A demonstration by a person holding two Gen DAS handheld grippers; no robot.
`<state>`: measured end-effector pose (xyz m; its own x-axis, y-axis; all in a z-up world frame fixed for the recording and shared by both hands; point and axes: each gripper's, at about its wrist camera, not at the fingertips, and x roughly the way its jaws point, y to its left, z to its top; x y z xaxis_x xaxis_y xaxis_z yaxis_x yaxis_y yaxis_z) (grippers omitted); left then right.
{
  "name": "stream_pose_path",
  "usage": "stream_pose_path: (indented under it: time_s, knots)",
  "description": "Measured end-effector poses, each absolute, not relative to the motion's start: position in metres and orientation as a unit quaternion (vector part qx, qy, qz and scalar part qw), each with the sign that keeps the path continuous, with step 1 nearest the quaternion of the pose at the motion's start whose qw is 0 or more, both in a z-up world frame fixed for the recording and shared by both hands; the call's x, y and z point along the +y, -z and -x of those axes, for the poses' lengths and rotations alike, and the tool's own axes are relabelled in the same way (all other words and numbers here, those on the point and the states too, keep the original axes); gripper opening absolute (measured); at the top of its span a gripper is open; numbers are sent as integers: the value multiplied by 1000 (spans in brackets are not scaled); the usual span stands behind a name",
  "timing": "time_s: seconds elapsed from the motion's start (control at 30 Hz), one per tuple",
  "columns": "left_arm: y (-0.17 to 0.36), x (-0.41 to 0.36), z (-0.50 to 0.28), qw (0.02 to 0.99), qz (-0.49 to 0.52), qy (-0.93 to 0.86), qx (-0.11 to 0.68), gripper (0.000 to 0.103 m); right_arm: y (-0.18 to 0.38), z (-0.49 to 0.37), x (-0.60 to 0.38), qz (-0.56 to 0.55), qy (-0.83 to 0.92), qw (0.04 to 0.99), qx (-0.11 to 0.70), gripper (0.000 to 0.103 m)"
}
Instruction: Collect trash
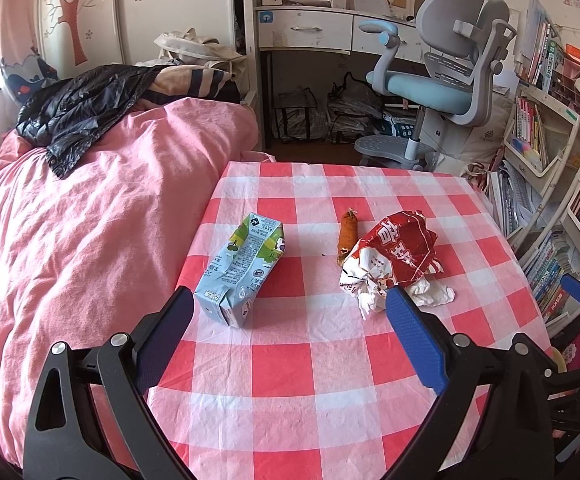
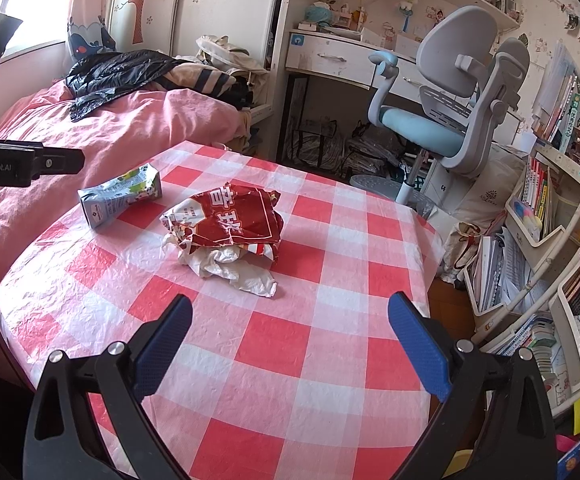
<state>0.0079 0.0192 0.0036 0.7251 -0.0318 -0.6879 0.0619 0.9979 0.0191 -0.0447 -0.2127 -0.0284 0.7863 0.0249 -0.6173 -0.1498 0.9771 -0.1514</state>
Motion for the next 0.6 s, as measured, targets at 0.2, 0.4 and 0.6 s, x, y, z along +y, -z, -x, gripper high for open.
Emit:
stream_pose_path:
  time_s: [0.2,0.4,0.6]
  knots:
    - [-4,18,-7,928,-20,27,371,93,28,45,-213,96,-46,940,324,94]
    - [-4,19,-8,928,-20,27,372,93,29,45,-213,97,-46,940,323,94]
    - [-6,31,-9,930,-23,19,366,93,31,42,-212,98,-43,938,330,94]
